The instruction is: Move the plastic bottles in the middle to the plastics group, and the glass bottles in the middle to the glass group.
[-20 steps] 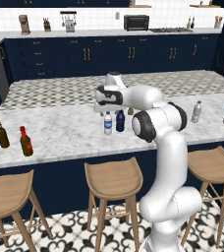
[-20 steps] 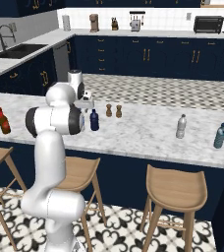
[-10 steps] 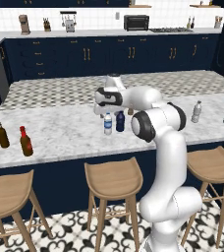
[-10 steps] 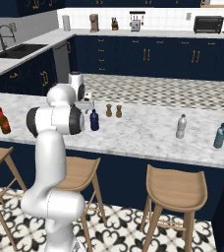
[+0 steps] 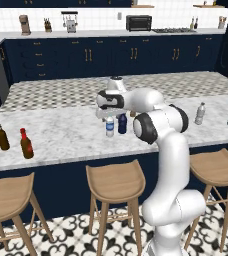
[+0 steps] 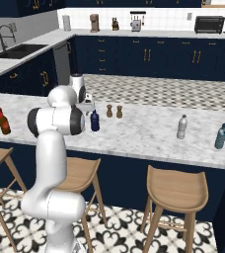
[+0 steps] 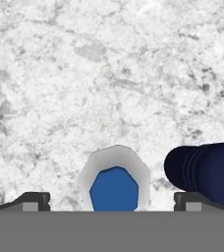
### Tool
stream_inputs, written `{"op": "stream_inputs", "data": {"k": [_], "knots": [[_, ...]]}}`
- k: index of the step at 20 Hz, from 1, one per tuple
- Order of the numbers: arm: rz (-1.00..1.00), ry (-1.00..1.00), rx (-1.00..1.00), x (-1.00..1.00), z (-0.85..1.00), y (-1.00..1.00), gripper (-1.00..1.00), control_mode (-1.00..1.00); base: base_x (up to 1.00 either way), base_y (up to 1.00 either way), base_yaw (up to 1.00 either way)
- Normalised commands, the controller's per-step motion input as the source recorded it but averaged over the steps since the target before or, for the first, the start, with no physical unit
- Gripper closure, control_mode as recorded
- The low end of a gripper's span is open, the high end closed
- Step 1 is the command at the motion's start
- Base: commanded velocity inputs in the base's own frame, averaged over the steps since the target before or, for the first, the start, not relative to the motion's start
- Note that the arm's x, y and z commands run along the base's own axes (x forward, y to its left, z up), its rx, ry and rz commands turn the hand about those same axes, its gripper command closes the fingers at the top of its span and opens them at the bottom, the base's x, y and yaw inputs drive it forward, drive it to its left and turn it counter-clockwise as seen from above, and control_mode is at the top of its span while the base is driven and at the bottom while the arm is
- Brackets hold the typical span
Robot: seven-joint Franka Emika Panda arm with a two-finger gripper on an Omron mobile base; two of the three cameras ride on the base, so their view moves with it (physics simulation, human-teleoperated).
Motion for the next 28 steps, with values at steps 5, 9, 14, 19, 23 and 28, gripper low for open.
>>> {"op": "stream_inputs", "data": {"k": [5, 9, 14, 19, 23, 28], "knots": [[0.04, 0.0, 0.0, 0.01, -0.08, 0.01, -1.0, -1.0, 0.0, 0.0, 0.0], [0.03, 0.0, 0.0, 0.04, -0.06, 0.0, -1.0, -1.0, 0.0, 0.0, 0.0], [0.03, 0.0, 0.0, 0.05, -0.02, 0.0, -1.0, -1.0, 0.0, 0.0, 0.0], [0.03, -0.02, 0.0, 0.08, -0.03, 0.0, -1.0, -1.0, 0.0, 0.0, 0.0], [0.02, -0.03, 0.0, 0.0, 0.0, 0.0, -1.0, -1.0, 0.0, 0.0, 0.0], [0.01, -0.07, 0.0, 0.0, -0.01, 0.0, 1.0, -1.0, 0.0, 0.0, 0.0]]}}
